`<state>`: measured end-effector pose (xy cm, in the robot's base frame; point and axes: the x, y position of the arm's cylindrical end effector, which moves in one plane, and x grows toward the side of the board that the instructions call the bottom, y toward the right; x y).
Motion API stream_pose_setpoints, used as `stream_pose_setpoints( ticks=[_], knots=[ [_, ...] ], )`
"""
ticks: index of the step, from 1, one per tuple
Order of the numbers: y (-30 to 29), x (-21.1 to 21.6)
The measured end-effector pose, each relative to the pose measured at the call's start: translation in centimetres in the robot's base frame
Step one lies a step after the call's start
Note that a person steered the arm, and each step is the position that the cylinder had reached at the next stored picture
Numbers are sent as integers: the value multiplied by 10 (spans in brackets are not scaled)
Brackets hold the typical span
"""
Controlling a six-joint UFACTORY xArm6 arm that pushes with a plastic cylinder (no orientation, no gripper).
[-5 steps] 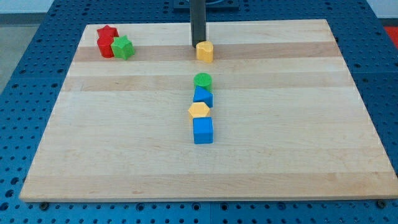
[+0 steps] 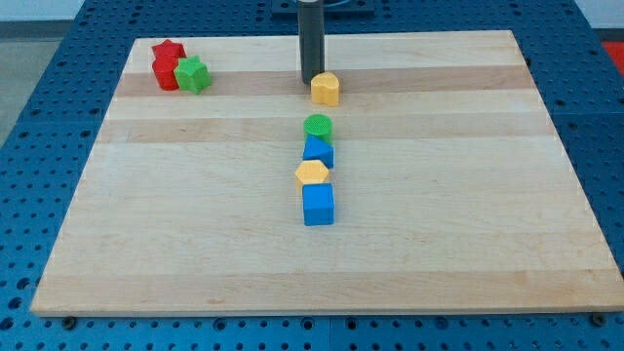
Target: Push the yellow circle to the top right of the green circle
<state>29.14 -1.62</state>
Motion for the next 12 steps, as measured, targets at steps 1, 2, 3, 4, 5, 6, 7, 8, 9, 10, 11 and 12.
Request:
stream_pose_setpoints(
  ticks=[1,2,3,4,5,6,7,8,9,10,11,12],
  knots=[
    [4,0],
    [12,3],
    [14,6],
    [14,9],
    [14,12],
    [14,13],
    [14,19],
    [18,20],
    [29,20],
    [43,20],
    [49,20],
    [54,20]
  ],
)
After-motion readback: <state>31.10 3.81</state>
